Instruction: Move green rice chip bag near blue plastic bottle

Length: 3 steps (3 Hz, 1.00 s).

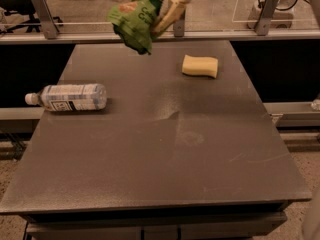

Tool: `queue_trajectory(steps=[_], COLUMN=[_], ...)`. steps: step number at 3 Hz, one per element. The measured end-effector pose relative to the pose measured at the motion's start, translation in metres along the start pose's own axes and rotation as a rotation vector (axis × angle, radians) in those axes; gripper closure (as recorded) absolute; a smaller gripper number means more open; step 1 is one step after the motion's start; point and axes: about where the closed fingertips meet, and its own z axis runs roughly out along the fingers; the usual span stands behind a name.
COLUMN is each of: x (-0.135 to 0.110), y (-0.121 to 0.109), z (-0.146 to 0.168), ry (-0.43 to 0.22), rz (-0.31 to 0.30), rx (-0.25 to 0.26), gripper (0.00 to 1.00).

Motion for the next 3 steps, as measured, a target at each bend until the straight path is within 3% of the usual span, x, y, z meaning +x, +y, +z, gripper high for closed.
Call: queue_trajectory(steps=[1, 2, 3], x=[-0.010, -0.017, -0.015], y=[-0.036, -0.057, -0.066], z=[0.052, 0.107, 0.157], ry=[-0.042, -0.031, -0.024], rz=[-0.072, -0.127, -0.164], rx=[0.054, 0.072, 0.033], gripper=[1.00, 1.00, 1.00])
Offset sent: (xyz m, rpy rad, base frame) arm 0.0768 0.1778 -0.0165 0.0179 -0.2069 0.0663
